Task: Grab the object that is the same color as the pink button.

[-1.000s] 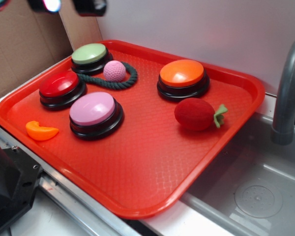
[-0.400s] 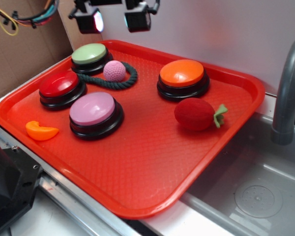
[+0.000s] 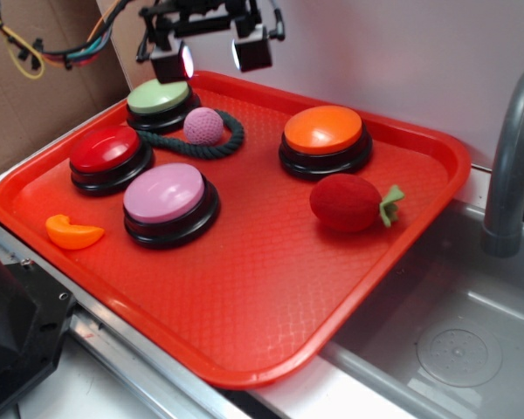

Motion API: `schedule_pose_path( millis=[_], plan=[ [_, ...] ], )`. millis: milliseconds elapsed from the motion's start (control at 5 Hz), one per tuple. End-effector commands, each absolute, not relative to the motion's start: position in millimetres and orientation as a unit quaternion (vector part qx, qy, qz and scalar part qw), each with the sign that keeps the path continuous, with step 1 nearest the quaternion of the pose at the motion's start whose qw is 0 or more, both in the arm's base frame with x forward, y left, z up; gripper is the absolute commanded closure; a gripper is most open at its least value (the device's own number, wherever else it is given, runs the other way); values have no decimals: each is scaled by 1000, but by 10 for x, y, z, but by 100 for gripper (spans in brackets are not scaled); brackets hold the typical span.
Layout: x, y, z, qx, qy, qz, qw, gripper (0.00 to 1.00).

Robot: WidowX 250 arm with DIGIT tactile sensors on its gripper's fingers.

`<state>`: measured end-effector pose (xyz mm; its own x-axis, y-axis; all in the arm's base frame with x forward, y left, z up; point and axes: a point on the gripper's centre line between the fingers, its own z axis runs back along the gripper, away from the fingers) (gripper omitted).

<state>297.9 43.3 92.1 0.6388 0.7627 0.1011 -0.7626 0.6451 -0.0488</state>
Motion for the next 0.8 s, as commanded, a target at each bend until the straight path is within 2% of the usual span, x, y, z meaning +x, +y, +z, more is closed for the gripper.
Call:
schedule_pose_path(
  millis=[0,400,600],
  plan=[
    [2944,732,677,33,-52,462,885,0],
    [2921,725,455,21,-49,456,889,0],
    [2915,720,446,18,-54,456,888,41]
  ],
)
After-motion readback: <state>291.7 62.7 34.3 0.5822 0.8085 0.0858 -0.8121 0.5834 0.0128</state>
